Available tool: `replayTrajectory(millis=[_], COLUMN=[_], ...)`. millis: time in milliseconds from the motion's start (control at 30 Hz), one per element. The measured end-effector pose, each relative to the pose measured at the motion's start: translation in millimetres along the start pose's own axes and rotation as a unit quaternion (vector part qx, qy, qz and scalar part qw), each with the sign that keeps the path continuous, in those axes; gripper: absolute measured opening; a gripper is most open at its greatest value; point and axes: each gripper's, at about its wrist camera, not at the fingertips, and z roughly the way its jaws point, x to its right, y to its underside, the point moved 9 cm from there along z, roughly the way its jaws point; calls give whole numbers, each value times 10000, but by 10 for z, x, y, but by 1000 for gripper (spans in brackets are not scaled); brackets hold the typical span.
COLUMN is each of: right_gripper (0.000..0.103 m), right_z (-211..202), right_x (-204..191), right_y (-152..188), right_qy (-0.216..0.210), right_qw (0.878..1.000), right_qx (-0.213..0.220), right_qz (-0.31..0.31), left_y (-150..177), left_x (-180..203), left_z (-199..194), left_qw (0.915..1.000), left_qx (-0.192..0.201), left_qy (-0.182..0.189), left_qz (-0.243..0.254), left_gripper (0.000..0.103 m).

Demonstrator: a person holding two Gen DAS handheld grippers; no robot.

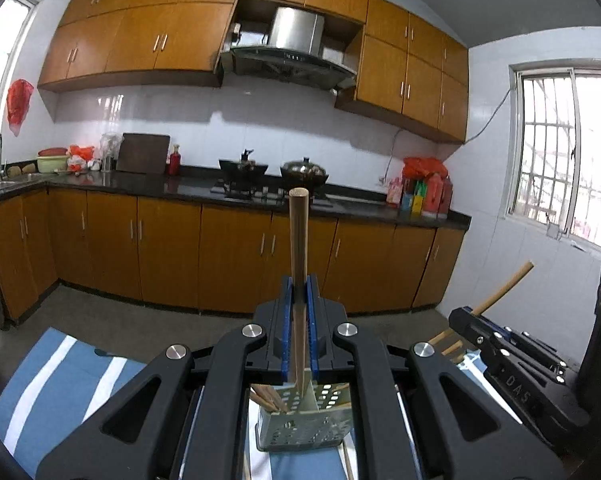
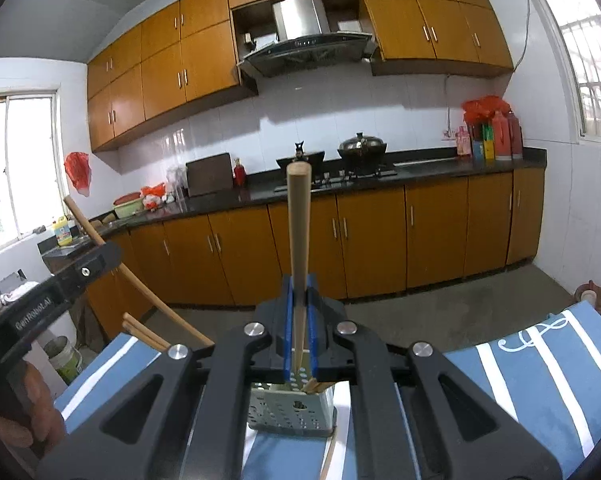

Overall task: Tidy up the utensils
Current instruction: 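Open both tools to drop the chopsticks into the green holder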

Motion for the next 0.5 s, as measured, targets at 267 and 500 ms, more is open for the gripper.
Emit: replayTrajectory(millis=[267, 500], right_gripper=[13, 24], right_z=[131, -20], right_x=[-82, -97], right_y=[139, 107], right_qy=[-95, -110], right_qw=[9997, 9998], right_qx=[-241, -102], right_qz=[-51, -113], left_y=[189, 109], left_x=[-66, -85], left_z=[120, 17], left_qw=[9996, 9998], left_qx=[-254, -116], left_qy=[-62, -122], left_qz=[-55, -59], left_gripper=[8, 37])
